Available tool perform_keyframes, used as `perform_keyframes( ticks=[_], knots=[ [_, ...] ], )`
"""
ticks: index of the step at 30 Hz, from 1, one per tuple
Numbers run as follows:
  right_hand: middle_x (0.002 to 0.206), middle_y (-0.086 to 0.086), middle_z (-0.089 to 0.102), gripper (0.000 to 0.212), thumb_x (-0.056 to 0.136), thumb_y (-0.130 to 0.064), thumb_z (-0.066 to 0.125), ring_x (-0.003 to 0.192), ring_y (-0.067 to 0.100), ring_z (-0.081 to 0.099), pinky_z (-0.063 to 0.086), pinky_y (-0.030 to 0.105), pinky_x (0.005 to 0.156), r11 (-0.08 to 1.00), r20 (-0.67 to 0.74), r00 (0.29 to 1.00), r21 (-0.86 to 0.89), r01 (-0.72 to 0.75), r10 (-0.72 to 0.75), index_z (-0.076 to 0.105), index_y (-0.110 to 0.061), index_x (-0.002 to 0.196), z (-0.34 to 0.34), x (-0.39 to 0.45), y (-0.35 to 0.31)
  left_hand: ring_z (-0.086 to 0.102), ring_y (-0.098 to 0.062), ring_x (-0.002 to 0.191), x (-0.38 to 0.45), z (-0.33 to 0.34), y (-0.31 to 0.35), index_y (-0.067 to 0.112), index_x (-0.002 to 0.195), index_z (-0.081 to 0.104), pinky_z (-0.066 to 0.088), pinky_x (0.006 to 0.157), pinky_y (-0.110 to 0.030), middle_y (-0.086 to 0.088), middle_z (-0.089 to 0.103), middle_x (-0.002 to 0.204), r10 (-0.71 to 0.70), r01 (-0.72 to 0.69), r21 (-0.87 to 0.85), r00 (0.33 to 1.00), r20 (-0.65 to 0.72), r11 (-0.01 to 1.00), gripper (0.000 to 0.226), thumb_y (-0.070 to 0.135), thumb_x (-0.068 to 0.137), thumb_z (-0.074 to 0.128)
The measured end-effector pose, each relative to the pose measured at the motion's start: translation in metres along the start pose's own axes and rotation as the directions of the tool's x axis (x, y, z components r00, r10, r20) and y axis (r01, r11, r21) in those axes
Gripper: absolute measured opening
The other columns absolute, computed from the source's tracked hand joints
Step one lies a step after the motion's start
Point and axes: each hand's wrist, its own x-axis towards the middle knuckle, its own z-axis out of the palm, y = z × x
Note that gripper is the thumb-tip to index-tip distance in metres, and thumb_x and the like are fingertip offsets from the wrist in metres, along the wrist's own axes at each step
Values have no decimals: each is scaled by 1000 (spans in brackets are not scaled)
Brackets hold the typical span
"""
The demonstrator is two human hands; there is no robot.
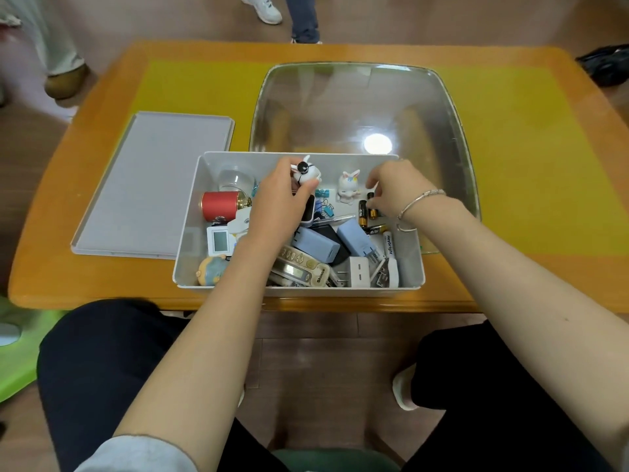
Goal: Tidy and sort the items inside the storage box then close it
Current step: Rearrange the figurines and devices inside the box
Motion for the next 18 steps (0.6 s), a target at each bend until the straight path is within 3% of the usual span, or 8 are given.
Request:
perform_keyframes(
  ticks=[2, 5, 9, 13, 18],
  knots=[
    [100, 12, 65, 28, 83, -20, 69, 97, 30, 60, 48, 31, 80, 998, 60, 998, -64, 10, -7, 61, -3, 104, 6, 1, -5, 53, -9, 81, -4, -6, -2, 23, 109, 51, 40, 67, -27, 14, 55, 91, 31, -30, 47, 999, -21, 998, 23, 36, 92, 60],
    [80, 11, 56, 28, 80, -21, 71, 77, 29, 54, 41, 29, 66, 994, 108, 994, -114, 0, 12, 46, -10, 73, 15, 7, -9, 52, -8, 82, -10, -15, -8, 23, 112, 52, 42, 67, -29, 16, 55, 92, 71, -66, 86, 995, -65, 994, 27, 39, 92, 59],
    [60, 3, 39, 36, 81, -19, 69, 67, 25, 47, 37, 29, 62, 992, 101, 994, -120, -38, 50, 38, -14, 64, 25, 16, -7, 60, -17, 92, -15, -24, -18, 20, 117, 53, 51, 79, -38, 9, 62, 101, 58, -53, 65, 995, -81, 997, 32, 39, 92, 61],
    [66, 6, 47, 21, 80, -21, 71, 69, 26, 50, 42, 29, 64, 990, 105, 993, -135, -42, 56, 53, -10, 79, 27, 20, -8, 61, -8, 87, -16, -25, -22, 23, 116, 53, 54, 75, -34, 17, 59, 89, 15, -18, -40, 997, -71, 999, 32, 38, 89, 64],
    [83, 13, 66, 24, 76, -17, 72, 63, 26, 60, 55, 34, 61, 993, 149, 984, -79, -85, 96, 61, -5, 95, 29, 23, -11, 58, 0, 80, -12, -23, -28, 24, 113, 53, 49, 65, -24, 19, 57, 81, -8, 6, -27, 998, -68, 1000, 31, 41, 89, 64]
  ],
)
